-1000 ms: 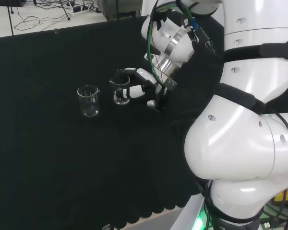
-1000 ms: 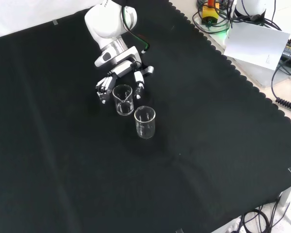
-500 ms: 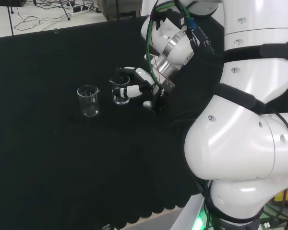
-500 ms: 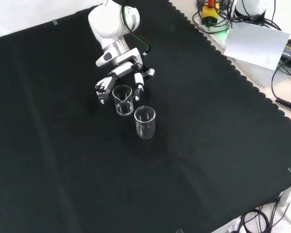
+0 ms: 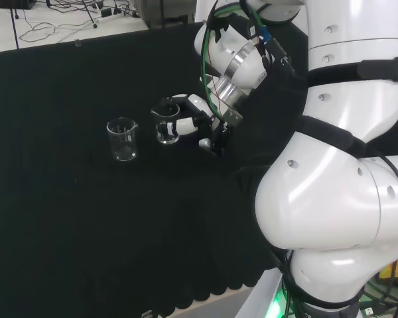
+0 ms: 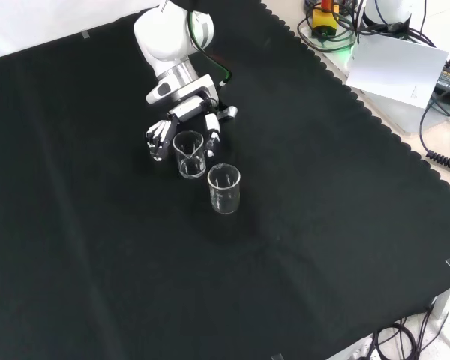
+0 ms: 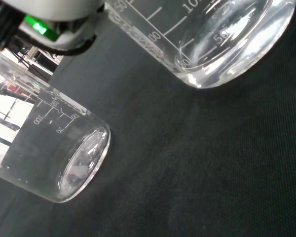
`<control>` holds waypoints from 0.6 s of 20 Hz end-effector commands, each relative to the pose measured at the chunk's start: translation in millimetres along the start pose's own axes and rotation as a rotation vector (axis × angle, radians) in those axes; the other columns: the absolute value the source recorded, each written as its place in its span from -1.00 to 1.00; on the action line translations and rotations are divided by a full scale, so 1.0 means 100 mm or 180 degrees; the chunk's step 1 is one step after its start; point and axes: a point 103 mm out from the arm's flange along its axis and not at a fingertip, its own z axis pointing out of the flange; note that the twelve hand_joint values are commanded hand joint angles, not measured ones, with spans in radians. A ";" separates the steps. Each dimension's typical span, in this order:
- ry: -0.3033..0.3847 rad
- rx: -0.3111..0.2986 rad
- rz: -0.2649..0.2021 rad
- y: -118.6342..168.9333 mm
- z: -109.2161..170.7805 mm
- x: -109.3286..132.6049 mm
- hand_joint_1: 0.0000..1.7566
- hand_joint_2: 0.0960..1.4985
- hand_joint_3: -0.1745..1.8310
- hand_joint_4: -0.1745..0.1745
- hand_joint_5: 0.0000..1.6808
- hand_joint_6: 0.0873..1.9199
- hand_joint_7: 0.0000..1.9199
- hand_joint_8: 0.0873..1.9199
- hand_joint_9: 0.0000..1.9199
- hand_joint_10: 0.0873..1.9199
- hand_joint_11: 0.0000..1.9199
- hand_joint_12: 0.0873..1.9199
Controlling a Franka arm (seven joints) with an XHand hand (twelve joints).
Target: Pick up the beaker on the right.
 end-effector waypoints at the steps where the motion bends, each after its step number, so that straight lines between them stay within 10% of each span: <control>1: -0.0061 0.0023 -0.0004 0.05 0.10 0.09 -0.02 -0.33 -0.33 -0.20 -0.28 -0.89 -0.63 -0.38 -0.51 -0.46 -0.93 0.40; 12: 0.0112 -0.0031 -0.0032 0.07 0.01 0.05 -0.01 -0.31 -0.33 -0.19 -0.44 -0.56 -0.62 -0.37 -0.50 -0.46 -0.92 0.40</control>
